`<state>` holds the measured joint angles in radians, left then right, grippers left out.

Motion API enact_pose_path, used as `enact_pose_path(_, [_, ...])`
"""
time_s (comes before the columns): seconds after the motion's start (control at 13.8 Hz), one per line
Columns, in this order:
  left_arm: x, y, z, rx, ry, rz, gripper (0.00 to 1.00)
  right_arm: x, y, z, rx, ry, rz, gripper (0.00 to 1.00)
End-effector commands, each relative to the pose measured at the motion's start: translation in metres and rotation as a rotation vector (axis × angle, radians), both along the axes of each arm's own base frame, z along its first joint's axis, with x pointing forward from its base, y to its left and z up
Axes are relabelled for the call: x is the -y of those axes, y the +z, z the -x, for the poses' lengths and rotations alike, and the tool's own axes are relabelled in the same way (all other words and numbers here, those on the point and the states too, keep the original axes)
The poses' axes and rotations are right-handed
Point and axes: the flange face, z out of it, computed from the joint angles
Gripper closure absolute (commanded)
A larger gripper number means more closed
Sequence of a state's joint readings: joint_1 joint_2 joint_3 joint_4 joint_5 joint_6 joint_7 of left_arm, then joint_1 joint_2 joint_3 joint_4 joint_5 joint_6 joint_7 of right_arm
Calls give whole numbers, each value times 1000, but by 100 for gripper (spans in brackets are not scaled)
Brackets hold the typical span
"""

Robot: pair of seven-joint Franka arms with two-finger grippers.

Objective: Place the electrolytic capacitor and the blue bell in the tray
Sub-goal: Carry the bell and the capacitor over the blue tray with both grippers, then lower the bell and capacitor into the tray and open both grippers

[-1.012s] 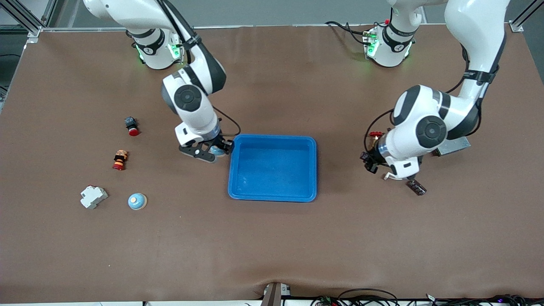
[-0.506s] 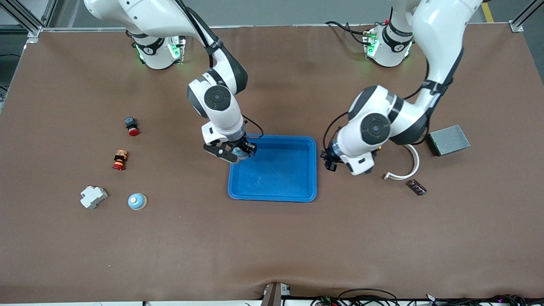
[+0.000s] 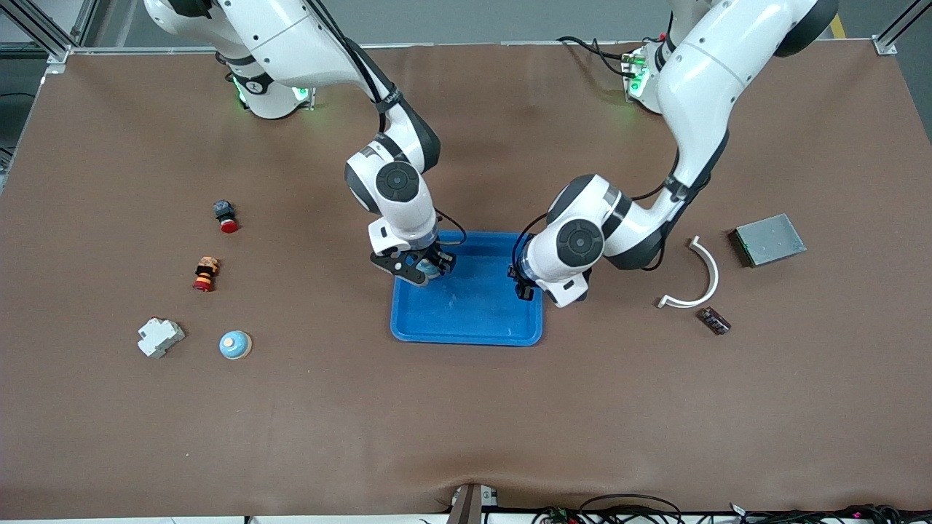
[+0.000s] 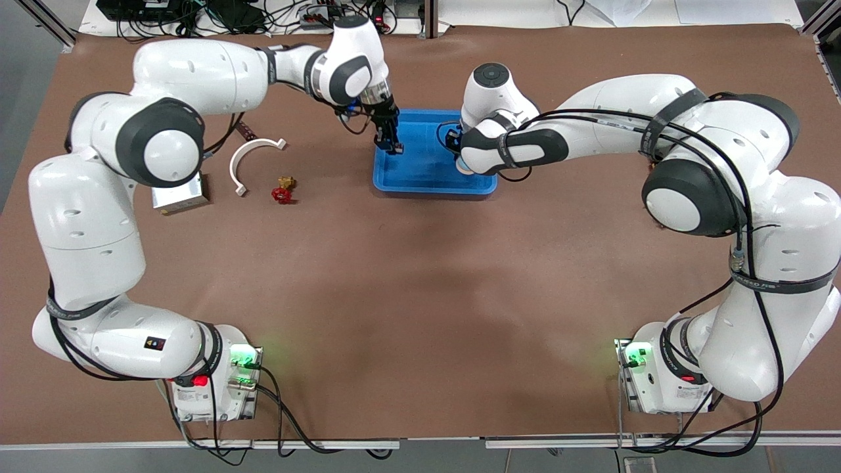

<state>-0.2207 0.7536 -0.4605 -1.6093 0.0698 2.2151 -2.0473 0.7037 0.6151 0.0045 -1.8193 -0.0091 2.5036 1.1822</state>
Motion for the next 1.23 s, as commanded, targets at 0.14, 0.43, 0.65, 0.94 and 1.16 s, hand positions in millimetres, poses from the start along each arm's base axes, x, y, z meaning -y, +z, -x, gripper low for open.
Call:
enact_pose_path(0.14, [8, -24, 5, 10, 18, -42, 23, -2, -12, -3, 9, 10, 32, 100])
enact_pose_path(0.43, [3, 19, -9, 107, 57, -103, 0, -5, -25, -4, 2, 9, 38, 100])
enact_pose_path(0.65, [-53, 80, -41, 150, 91, -137, 0, -7, -23, -8, 3, -7, 29, 0])
enact_pose_path(0.94, [-152, 104, -66, 68, -113, -191, 0, -16, -2, -13, -31, -1, 59, 0])
enact_pose_path(1.16, [-249, 93, -89, 29, -329, -172, 0, -33, 35, -18, -98, 13, 116, 0])
